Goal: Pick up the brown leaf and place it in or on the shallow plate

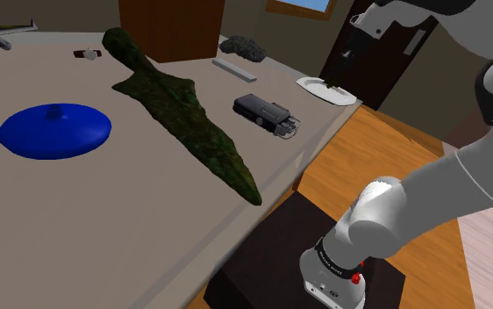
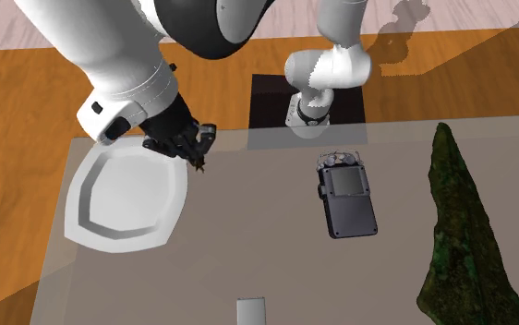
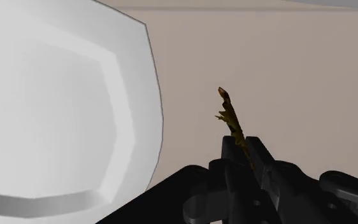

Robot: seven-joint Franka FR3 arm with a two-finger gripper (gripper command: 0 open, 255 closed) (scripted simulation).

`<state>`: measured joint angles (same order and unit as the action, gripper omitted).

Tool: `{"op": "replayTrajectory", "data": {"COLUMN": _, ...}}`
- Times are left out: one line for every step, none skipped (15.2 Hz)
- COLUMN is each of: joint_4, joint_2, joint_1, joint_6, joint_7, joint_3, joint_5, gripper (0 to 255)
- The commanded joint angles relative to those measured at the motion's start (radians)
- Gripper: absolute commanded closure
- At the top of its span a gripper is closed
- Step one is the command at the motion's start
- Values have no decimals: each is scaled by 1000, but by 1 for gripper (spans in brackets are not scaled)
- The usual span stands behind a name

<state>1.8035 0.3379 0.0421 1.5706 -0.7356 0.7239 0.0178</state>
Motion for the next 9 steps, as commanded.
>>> {"op": "replayTrajectory", "data": {"joint_4": -88, "joint_2": -96, "joint_1": 16, "joint_6": -17, "joint_7": -70, "joint_3": 72, "joint_5": 48, "gripper": 255}}
{"op": "replayTrajectory", "data": {"joint_4": -133, "joint_2": -150, "joint_1": 21, "joint_6": -27, "joint_7": -108, "joint_3": 112, "joint_5": 81, "gripper": 255}}
{"op": "replayTrajectory", "data": {"joint_4": -181, "joint_2": -209, "joint_1": 21, "joint_6": -41, "joint_7": -150, "joint_3": 152, "joint_5": 122, "gripper": 255}}
{"op": "replayTrajectory", "data": {"joint_4": -231, "joint_2": -275, "joint_1": 15, "joint_6": -58, "joint_7": -194, "joint_3": 192, "joint_5": 170, "gripper": 255}}
{"op": "replayTrajectory", "data": {"joint_4": -285, "joint_2": -347, "joint_1": -1, "joint_6": -80, "joint_7": -242, "joint_3": 228, "joint_5": 226, "gripper": 255}}
{"op": "replayTrajectory", "data": {"joint_4": -344, "joint_2": -424, "joint_1": -29, "joint_6": -108, "joint_7": -289, "joint_3": 258, "joint_5": 289, "gripper": 255}}
{"op": "replayTrajectory", "data": {"joint_4": -406, "joint_2": -500, "joint_1": -73, "joint_6": -140, "joint_7": -332, "joint_3": 275, "joint_5": 352, "gripper": 255}}
{"op": "replayTrajectory", "data": {"joint_4": -473, "joint_2": -574, "joint_1": -130, "joint_6": -174, "joint_7": -368, "joint_3": 278, "joint_5": 413, "gripper": 255}}
{"op": "replayTrajectory", "data": {"joint_4": -545, "joint_2": -642, "joint_1": -195, "joint_6": -210, "joint_7": -396, "joint_3": 271, "joint_5": 470, "gripper": 255}}
